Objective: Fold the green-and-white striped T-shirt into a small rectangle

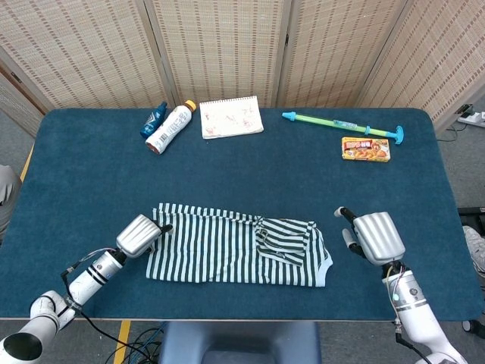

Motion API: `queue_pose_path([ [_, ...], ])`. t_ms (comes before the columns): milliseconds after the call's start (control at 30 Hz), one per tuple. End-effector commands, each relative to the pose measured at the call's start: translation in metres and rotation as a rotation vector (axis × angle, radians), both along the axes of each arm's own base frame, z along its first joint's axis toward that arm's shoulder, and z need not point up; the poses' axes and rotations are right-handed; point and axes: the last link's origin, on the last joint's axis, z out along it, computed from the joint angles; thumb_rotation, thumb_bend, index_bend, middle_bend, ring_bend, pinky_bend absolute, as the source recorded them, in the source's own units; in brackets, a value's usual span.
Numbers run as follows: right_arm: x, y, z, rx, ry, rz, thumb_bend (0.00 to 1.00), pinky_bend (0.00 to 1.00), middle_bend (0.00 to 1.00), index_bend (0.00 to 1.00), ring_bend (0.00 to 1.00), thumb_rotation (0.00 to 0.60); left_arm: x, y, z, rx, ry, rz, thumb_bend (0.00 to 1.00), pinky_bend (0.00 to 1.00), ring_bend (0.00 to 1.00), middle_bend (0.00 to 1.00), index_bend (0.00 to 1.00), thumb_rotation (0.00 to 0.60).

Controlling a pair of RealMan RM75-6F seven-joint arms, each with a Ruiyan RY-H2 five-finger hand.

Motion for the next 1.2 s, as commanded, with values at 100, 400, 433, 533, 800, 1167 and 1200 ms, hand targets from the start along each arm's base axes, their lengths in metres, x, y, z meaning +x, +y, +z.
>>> queue_pose_path([
  [100,0.0,0.0,-0.001,0.003,-0.002,0.002,0.49,1.0,0.94,0.34,1.0,0.6,0.001,-0.001,-0.001,-0.007,-0.009,0.006,0.29,0.91,0.78,0.87,0.51,0.6],
  [400,-0.001,0.001,0.0,0.01,-0.011,0.004,0.49,1.0,0.94,0.34,1.0,0.6,0.008,0.0,-0.003,-0.016,-0.049,0.009,0.43,0.92,0.81,0.89,0.56,0.6],
  [433,-0.002,0.001,0.0,0.011,-0.014,0.005,0.49,1.0,0.94,0.34,1.0,0.6,0.009,0.0,-0.003,-0.019,-0.057,0.011,0.44,0.92,0.81,0.89,0.58,0.6],
  [533,-0.002,0.001,0.0,0.011,-0.021,0.009,0.49,1.0,0.94,0.35,1.0,0.6,0.013,-0.001,-0.003,-0.026,-0.072,0.003,0.47,0.92,0.82,0.9,0.61,0.6],
  [800,-0.003,0.002,0.003,0.005,-0.035,0.014,0.49,1.0,0.94,0.36,1.0,0.6,0.031,-0.002,-0.003,-0.036,-0.108,-0.017,0.54,0.93,0.83,0.91,0.63,0.6],
  [1167,-0.002,0.003,0.004,-0.001,-0.049,0.022,0.49,1.0,0.94,0.36,1.0,0.6,0.03,-0.005,0.013,-0.035,-0.117,0.012,0.68,0.96,0.84,0.93,0.66,0.6],
  [1200,-0.002,0.003,0.004,-0.001,-0.05,0.024,0.49,1.0,0.94,0.36,1.0,0.6,0.029,-0.006,0.016,-0.032,-0.118,0.019,0.68,0.96,0.84,0.93,0.66,0.6],
])
